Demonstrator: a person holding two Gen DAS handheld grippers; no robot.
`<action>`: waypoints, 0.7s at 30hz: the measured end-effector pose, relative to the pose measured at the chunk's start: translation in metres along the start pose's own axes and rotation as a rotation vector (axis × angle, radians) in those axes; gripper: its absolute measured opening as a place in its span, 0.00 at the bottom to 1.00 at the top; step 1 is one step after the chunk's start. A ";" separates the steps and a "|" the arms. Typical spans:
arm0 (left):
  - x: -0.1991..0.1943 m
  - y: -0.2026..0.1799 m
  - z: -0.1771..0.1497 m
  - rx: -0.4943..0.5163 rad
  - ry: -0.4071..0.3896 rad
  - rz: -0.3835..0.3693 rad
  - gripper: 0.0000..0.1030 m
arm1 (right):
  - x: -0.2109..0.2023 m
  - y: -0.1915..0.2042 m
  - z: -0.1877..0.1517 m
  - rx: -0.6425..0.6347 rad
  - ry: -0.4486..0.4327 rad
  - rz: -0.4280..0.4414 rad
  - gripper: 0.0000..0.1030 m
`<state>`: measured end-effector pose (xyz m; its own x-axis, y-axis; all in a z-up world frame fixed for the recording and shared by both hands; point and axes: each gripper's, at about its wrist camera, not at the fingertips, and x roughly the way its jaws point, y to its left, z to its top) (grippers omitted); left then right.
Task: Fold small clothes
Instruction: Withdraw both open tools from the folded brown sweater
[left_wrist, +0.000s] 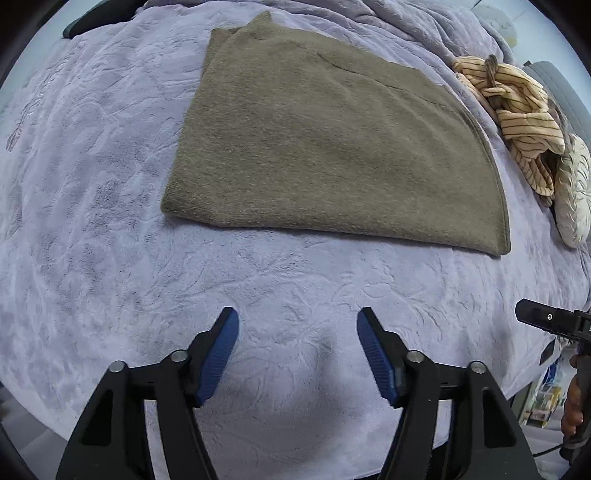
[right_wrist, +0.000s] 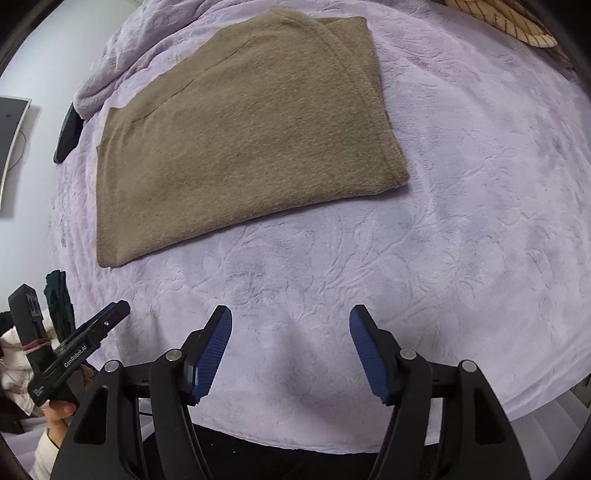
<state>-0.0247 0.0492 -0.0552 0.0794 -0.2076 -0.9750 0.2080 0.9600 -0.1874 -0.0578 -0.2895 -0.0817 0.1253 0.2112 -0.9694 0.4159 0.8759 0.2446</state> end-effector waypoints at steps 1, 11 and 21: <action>-0.002 -0.005 -0.002 0.014 -0.013 0.007 0.74 | 0.000 0.005 -0.001 -0.006 0.003 0.001 0.70; -0.020 -0.003 -0.007 0.016 -0.032 0.004 0.74 | 0.003 0.041 -0.021 -0.063 0.007 -0.005 0.78; -0.019 -0.002 -0.010 0.008 -0.032 0.025 0.74 | 0.006 0.058 -0.031 -0.102 -0.004 -0.036 1.00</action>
<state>-0.0366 0.0533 -0.0372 0.1153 -0.1897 -0.9750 0.2130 0.9635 -0.1623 -0.0605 -0.2242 -0.0744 0.1158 0.1767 -0.9774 0.3263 0.9227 0.2055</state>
